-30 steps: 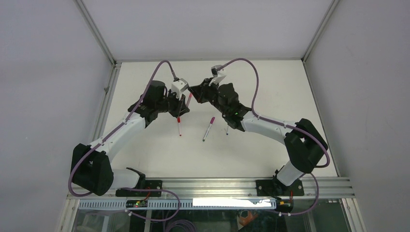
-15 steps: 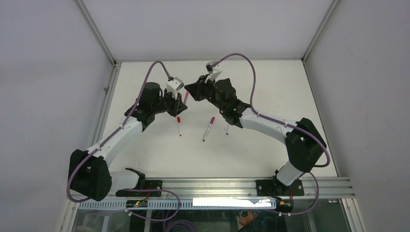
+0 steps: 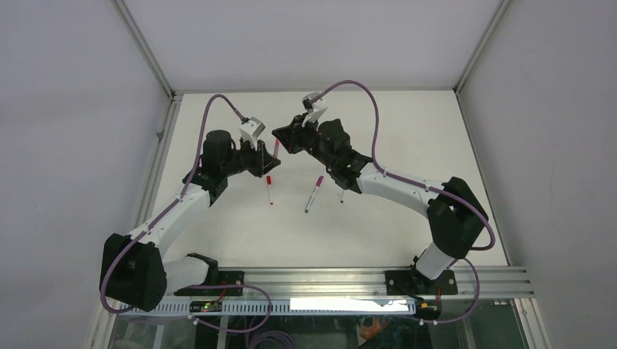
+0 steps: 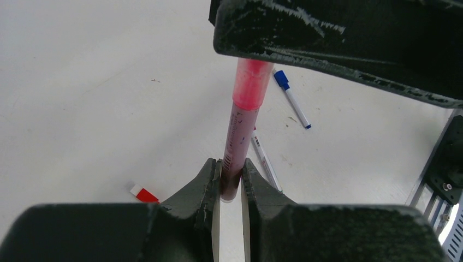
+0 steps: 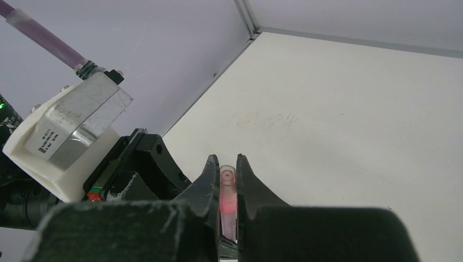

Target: Insert the pens into the pen caps

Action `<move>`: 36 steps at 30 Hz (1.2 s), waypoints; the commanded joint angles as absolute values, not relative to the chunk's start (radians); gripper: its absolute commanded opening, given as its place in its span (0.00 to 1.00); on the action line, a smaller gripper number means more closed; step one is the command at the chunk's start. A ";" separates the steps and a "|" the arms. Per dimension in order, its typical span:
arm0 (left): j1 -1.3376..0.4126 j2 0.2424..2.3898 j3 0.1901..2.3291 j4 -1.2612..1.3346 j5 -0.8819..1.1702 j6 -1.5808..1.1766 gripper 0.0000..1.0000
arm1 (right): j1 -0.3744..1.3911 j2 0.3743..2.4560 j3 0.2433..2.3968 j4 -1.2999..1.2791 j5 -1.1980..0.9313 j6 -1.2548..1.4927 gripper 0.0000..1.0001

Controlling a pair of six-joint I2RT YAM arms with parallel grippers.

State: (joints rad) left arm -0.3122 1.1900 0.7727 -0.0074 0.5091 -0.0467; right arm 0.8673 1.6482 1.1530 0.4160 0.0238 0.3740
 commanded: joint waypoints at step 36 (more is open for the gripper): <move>-0.276 0.937 0.816 0.814 0.461 -0.025 0.00 | 0.992 1.878 1.068 -0.335 -0.274 0.332 0.00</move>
